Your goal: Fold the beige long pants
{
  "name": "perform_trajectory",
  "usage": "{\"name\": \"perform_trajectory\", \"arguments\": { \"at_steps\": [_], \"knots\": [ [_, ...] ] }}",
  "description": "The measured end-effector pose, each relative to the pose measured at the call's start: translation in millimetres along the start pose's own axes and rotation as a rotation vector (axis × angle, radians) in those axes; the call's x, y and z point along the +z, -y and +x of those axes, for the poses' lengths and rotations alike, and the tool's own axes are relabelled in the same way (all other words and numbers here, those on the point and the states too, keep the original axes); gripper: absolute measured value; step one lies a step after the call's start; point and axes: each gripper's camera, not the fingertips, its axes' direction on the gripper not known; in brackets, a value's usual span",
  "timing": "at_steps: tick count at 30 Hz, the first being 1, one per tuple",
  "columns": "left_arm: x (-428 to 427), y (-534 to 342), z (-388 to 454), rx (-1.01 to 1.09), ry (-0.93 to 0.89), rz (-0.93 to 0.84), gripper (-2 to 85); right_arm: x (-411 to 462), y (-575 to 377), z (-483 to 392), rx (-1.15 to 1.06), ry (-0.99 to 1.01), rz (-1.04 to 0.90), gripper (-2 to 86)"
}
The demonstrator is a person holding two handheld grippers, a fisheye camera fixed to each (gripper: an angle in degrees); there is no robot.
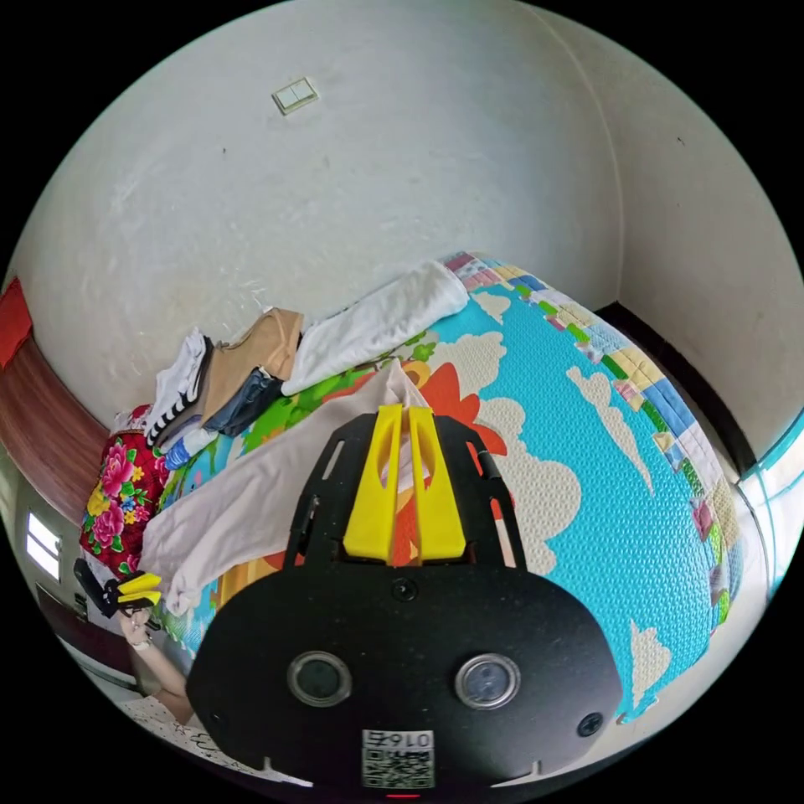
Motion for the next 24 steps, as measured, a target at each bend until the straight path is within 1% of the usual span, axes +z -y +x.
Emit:
{"name": "perform_trajectory", "arguments": {
  "at_steps": [2,4,5,7,10,16,21,24],
  "knots": [
    [26,11,20,0.027,0.036,-0.104,8.8,-5,-4,12,-0.012,0.017,0.016,0.5],
    [51,10,45,0.061,0.137,-0.202,9.0,-2,-9,25,-0.011,0.023,0.018,0.5],
    [54,7,51,0.068,0.175,-0.209,8.9,3,-12,34,-0.003,0.029,0.013,0.4],
    [55,-13,71,0.058,0.378,-0.218,8.3,12,-18,47,0.003,0.042,0.002,0.4],
    [49,-45,92,0.012,0.594,-0.211,7.3,25,-27,66,0.002,0.035,-0.016,0.5],
    [47,-82,123,-0.071,0.864,-0.152,5.1,44,-40,103,0.034,0.067,-0.023,0.6],
    [64,-86,120,-0.123,0.840,-0.188,2.5,58,-47,133,0.067,0.106,-0.033,0.7],
    [59,-94,119,-0.179,0.863,-0.191,0.5,61,-48,143,0.077,0.125,-0.021,0.7]
  ]
}}
